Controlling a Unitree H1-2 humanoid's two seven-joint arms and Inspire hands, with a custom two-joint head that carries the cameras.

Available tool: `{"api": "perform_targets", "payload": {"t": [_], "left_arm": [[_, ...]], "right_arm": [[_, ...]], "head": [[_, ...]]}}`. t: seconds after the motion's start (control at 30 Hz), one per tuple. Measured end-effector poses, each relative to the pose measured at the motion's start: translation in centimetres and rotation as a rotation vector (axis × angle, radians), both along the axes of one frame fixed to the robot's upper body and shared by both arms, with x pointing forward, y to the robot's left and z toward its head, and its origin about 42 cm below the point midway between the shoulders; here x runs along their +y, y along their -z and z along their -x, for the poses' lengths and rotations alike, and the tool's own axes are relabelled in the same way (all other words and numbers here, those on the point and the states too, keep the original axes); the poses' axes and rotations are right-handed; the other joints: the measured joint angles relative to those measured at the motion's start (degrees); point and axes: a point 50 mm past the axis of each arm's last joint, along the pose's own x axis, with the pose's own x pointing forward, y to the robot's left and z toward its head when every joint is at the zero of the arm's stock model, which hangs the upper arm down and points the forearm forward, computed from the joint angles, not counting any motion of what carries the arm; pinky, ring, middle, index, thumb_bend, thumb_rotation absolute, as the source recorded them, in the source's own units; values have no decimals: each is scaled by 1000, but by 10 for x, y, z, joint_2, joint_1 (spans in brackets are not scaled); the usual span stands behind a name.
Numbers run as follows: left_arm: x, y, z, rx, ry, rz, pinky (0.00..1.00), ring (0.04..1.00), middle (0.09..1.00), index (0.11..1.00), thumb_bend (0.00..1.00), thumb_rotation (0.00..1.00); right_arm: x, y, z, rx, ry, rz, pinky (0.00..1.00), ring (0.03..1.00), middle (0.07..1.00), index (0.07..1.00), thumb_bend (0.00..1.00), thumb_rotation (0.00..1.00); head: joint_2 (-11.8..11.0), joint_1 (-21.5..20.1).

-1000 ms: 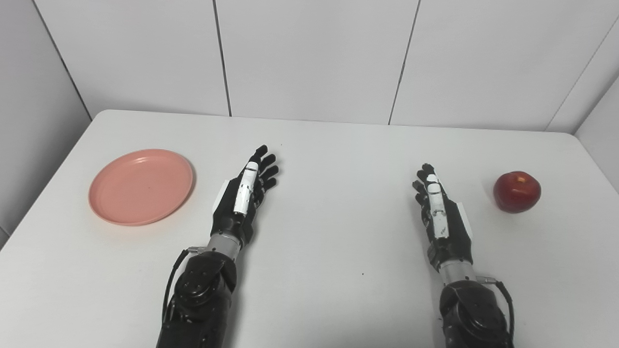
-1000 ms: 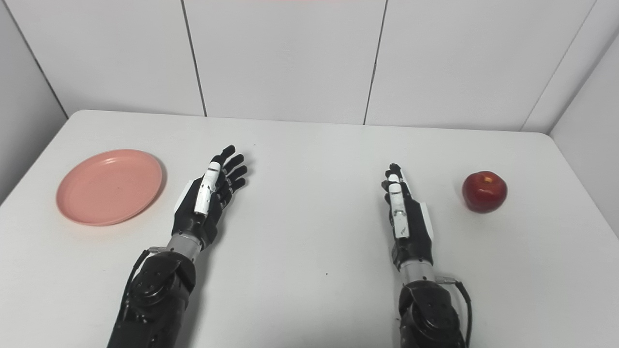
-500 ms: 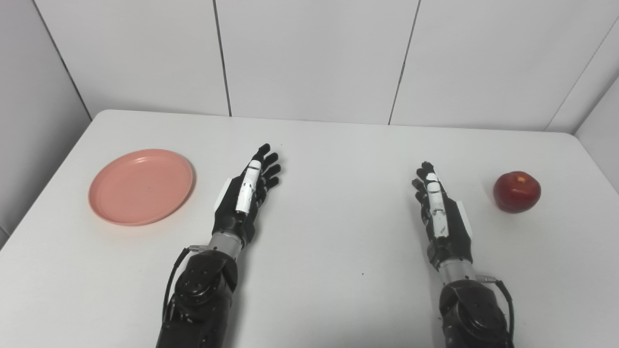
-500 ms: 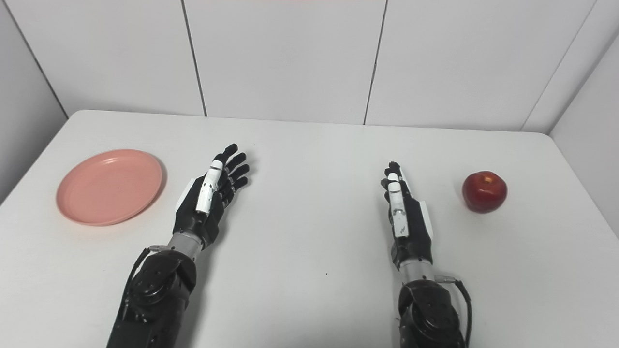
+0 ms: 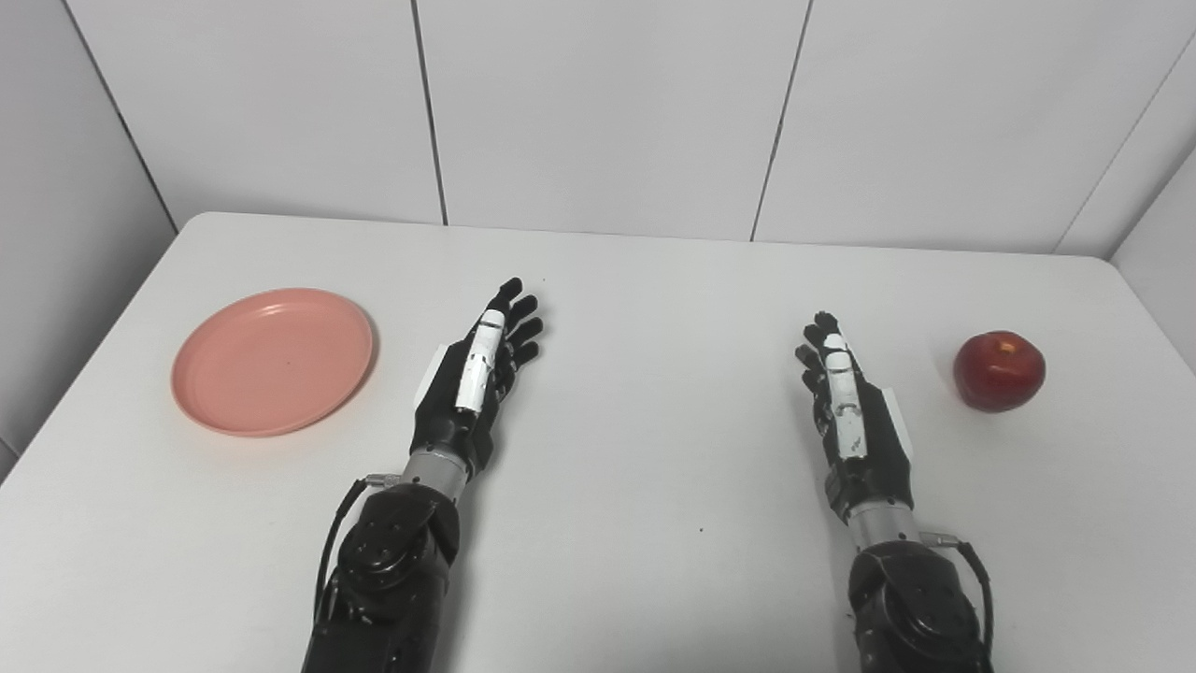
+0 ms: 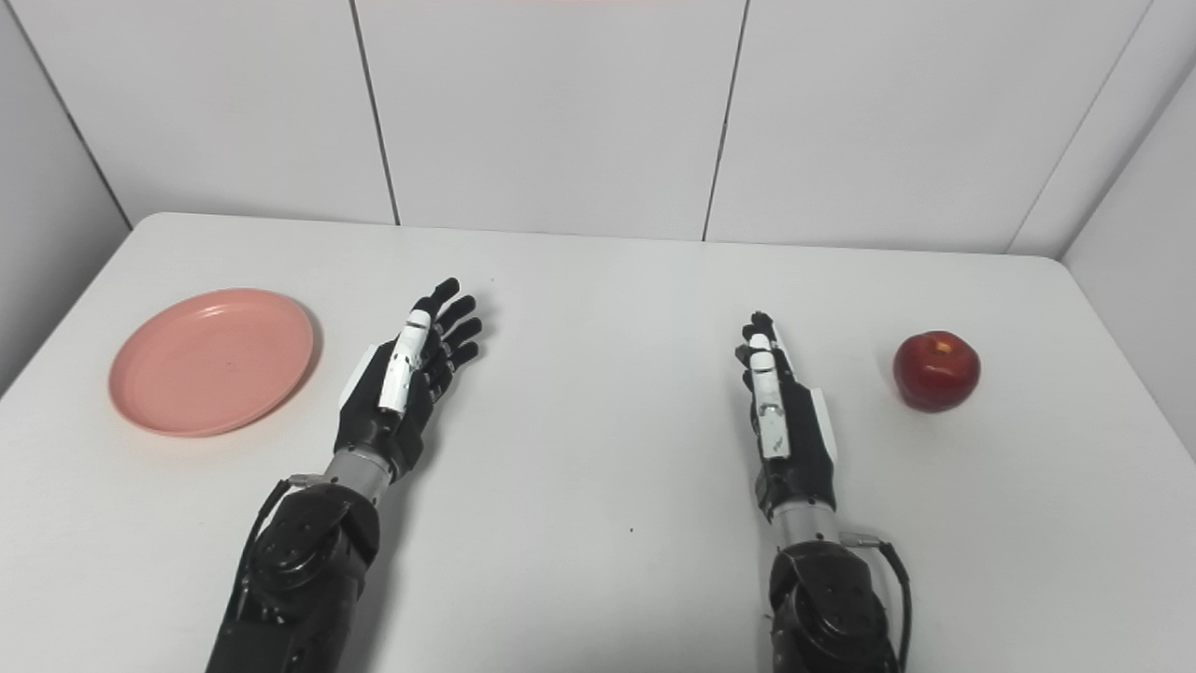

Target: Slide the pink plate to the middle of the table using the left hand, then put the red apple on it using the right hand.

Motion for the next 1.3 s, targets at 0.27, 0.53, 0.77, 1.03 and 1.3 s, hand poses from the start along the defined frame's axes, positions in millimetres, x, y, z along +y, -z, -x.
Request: {"api": "perform_targets", "payload": {"t": [0.27,0.53,0.77,1.03,1.3], "left_arm": [[-15,7,2,12,13,9,929,924,939,933,386,1000],[-34,20,5,14,36,2,944,936,953,945,395,1000],[-36,23,5,2,32,-5,942,932,945,936,384,1000],[-38,24,5,-2,34,-15,948,932,946,937,391,1000],[-38,25,4,-1,28,-18,934,924,943,934,408,1000]], "right_arm": [[-10,5,2,10,-10,12,1000,965,973,972,226,1000],[-22,11,7,8,-11,-37,1000,996,994,988,187,1000],[-24,12,7,-1,-24,-39,1000,990,988,987,150,1000],[-23,11,8,-5,-28,-22,1000,989,989,989,129,1000],[-23,8,9,-14,-28,-25,1000,997,997,998,133,1000]], "head": [[-43,77],[-83,140],[-91,154],[-87,161],[-88,167]]}}
